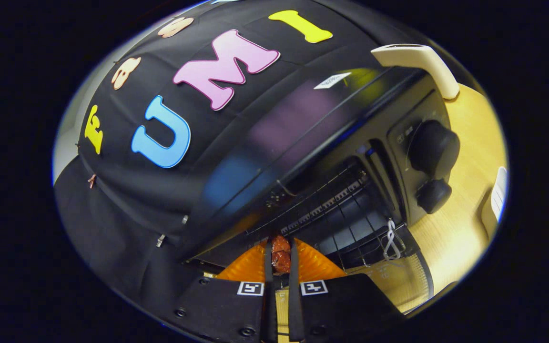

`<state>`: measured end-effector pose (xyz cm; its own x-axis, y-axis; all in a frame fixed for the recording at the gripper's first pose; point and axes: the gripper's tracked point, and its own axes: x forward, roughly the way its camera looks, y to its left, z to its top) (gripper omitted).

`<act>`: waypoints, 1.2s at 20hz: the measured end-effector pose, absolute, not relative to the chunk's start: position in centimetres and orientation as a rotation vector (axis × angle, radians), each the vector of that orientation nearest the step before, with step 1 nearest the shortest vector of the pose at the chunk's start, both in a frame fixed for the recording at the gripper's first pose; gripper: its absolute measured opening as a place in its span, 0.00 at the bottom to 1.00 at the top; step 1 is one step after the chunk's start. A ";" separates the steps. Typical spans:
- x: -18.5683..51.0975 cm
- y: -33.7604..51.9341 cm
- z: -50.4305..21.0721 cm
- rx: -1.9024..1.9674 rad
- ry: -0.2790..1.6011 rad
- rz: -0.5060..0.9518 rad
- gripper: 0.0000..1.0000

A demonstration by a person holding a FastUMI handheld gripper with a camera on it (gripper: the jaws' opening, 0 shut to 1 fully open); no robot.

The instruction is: Open the toaster oven, put the food inside, and close the toaster oven door.

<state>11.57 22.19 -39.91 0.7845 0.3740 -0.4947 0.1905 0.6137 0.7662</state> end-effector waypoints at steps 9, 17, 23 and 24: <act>13.2 18.7 -42.0 0.767 0.729 -0.019 0.46; 9.6 15.3 -40.3 0.517 0.710 -0.078 0.98; 7.4 12.3 -37.4 0.465 0.674 -0.122 0.98; 6.9 11.8 -36.9 0.455 0.665 -0.129 0.98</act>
<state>6.95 11.76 -36.90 0.7831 0.0278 -0.6212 0.2580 0.8944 0.3653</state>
